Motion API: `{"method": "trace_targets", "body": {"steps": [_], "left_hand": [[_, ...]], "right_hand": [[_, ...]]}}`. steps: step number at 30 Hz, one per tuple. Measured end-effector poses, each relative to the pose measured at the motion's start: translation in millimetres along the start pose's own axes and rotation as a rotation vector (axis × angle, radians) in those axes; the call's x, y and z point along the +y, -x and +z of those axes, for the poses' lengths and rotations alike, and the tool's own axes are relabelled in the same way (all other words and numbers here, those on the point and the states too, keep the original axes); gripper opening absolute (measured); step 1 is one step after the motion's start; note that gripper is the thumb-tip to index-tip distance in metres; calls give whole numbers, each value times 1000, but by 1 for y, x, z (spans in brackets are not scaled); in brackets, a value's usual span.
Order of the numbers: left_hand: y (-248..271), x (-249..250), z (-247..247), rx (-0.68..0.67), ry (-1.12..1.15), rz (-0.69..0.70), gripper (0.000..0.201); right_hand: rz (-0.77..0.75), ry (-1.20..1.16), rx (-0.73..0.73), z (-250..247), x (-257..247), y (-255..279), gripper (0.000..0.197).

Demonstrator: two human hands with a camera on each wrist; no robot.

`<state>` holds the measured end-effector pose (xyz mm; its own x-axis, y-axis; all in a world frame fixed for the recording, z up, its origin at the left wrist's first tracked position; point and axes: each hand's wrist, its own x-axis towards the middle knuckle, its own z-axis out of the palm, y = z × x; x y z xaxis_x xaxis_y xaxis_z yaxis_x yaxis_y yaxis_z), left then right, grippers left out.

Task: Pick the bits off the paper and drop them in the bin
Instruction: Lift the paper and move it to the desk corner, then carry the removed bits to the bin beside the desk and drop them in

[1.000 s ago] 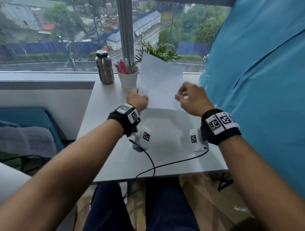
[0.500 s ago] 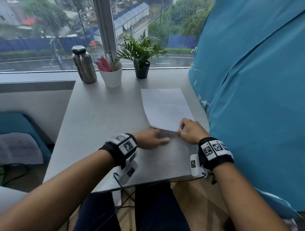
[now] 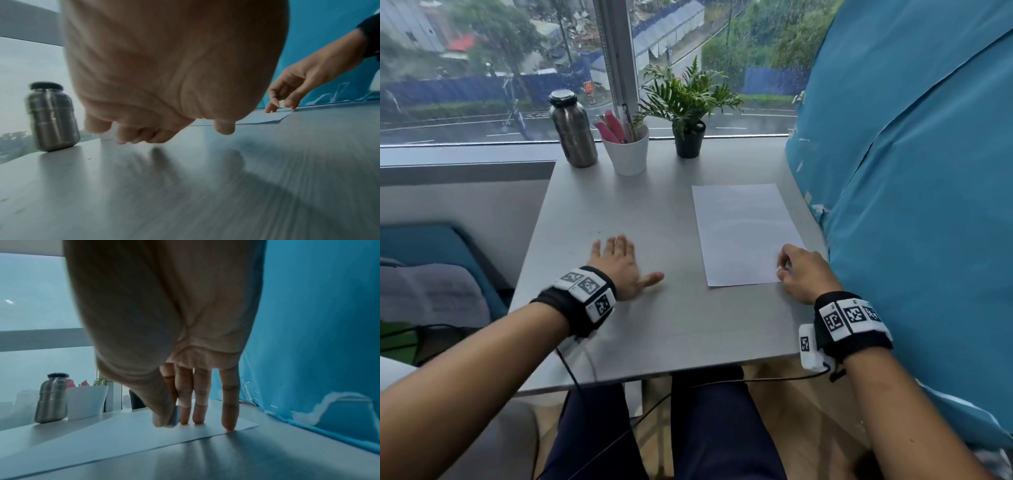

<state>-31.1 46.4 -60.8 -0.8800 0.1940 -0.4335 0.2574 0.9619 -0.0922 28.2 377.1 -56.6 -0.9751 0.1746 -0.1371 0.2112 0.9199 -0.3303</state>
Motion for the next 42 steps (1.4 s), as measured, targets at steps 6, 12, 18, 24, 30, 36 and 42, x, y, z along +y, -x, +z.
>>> {"method": "trace_targets", "body": {"steps": [6,12,18,24,30,36,42], "left_hand": [[14,77,0,-10,27,558,92],[3,70,10,-26,59,549,83],[-11,-15,8,-19,140,71,90],[5,46,0,99,46,302,100],[16,149,-1,128,10,695,91],[7,133,10,10,84,563,89],[25,40,25,-9,40,250,98]], "right_hand": [[-1,89,9,2,-4,-13,17],[-20,133,14,-2,-9,-20,19],[14,123,5,-15,-3,-30,21],[50,100,8,-22,1,-42,22],[23,126,19,-14,3,-45,23],[14,114,29,-13,2,-42,21],[15,90,52,-12,0,-38,22]]}}
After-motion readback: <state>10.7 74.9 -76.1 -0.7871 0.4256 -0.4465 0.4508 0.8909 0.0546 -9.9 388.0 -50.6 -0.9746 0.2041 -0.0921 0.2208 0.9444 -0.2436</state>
